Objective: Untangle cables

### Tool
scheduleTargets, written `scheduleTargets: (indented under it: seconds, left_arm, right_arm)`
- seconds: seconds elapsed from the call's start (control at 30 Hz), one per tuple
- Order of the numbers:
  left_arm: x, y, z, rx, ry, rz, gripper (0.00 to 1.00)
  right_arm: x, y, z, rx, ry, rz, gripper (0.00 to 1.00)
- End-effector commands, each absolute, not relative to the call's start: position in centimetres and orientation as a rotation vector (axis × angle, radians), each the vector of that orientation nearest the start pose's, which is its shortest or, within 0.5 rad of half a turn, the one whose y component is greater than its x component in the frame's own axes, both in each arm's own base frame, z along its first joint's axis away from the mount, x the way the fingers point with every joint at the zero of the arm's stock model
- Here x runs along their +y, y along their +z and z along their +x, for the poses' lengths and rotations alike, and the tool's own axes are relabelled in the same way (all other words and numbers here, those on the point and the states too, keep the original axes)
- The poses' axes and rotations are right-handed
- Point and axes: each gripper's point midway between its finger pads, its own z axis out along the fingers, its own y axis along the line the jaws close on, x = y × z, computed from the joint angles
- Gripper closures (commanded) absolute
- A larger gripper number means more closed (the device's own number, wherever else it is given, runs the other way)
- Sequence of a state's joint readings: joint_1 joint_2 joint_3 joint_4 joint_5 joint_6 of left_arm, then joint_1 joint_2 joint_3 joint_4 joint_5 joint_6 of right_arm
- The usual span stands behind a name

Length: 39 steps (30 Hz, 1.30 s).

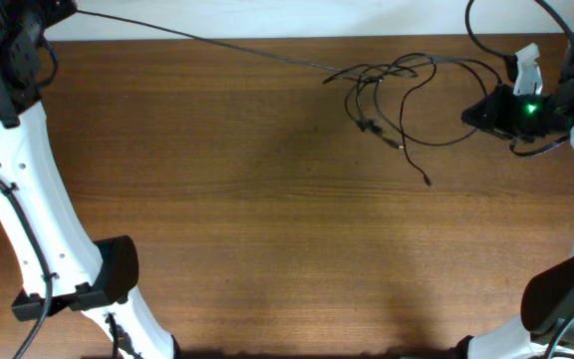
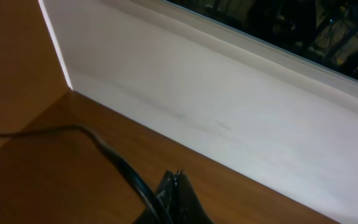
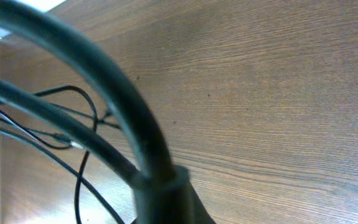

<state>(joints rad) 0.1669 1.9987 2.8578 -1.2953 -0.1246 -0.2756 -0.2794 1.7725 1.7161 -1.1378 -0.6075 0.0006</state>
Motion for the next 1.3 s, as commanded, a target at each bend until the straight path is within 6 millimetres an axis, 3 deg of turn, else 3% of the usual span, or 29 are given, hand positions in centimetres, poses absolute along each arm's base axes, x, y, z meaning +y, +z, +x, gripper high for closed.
scheduleTargets:
  seconds: [0.0,0.07,0.13,0.23,0.33,0.4,0.47,0.53,0.67,0.77,0.8,0.83,0.9,0.97,1.0,1.03,1.07,1.17,1.2,1.27]
  left_arm:
    - [12.8,50.1,44.2,1.846,0.186,-0.522,1.0]
    - [15.0,50.7,43.7,1.809,0.217,-0.564,1.0]
    - [17.0,50.7,43.1,1.797,0.242,-0.603,1.0]
    - [15.8,49.0,43.0,1.884,0.137,-0.558,1.0]
    - [13.8,47.1,43.1,1.98,0.039,-0.517,1.0]
    - [13.7,45.8,42.5,2.034,0.038,-0.533,1.0]
    - [15.1,44.9,42.1,2.055,0.129,-0.593,1.0]
    - [17.9,44.3,41.6,2.037,0.304,-0.688,1.0]
    - [21.9,45.7,42.1,1.905,0.437,-0.774,1.0]
    - [23.7,46.2,41.4,1.87,0.455,-0.807,1.0]
    - [23.7,46.0,41.4,1.88,0.436,-0.801,1.0]
    - [22.6,45.7,42.2,1.909,0.345,-0.754,1.0]
    - [17.3,45.7,44.8,1.973,0.008,-0.505,1.0]
    - [9.4,47.1,45.9,1.966,-0.357,-0.13,1.0]
    - [6.7,47.6,45.9,1.951,-0.46,-0.042,1.0]
    - [5.4,47.8,46.0,1.945,-0.491,-0.006,1.0]
    - [4.9,47.8,46.2,1.948,-0.476,-0.003,1.0]
    - [7.2,48.5,45.6,1.941,-0.322,-0.093,1.0]
    - [8.1,49.2,45.0,1.928,-0.259,-0.128,1.0]
    - [11.2,51.9,41.8,1.866,-0.036,-0.258,1.0]
  right_arm:
    - [-7.2,19.3,40.2,2.699,0.33,0.483,0.96]
    - [-9.3,18.8,39.3,2.714,0.201,0.612,0.96]
    - [-10.4,18.6,39.0,2.701,0.209,0.693,0.96]
    - [-7.7,18.9,39.1,2.726,0.385,0.526,0.96]
    - [-6.2,18.4,37.8,2.8,0.403,0.479,0.96]
    - [-5.9,18.2,37.1,2.832,0.402,0.484,0.96]
    - [-7.0,17.5,36.3,2.876,0.294,0.522,0.96]
    - [-8.5,16.7,35.5,2.915,0.18,0.601,0.96]
    - [-12.7,14.7,34.6,2.934,-0.066,0.802,0.96]
    - [-13.8,12.6,34.3,2.964,-0.027,0.906,0.96]
    - [-12.7,12.2,35.0,2.974,0.106,0.852,0.96]
    - [-10.3,12.5,36.2,2.972,0.332,0.661,0.96]
    - [-1.6,15.7,38.2,2.783,0.914,0.048,0.96]
    - [2.9,16.6,38.3,2.747,1.035,-0.11,0.96]
    - [5.1,16.6,38.5,2.75,1.04,-0.173,0.96]
    - [6.6,16.3,38.7,2.769,1.016,-0.197,0.96]
    - [7.8,15.9,39.1,2.801,0.962,-0.19,0.96]
    - [9.3,14.7,39.6,2.869,0.798,-0.172,0.96]
    - [9.6,14.7,39.5,2.872,0.786,-0.188,0.96]
    - [9.8,14.7,39.5,2.873,0.788,-0.187,0.96]
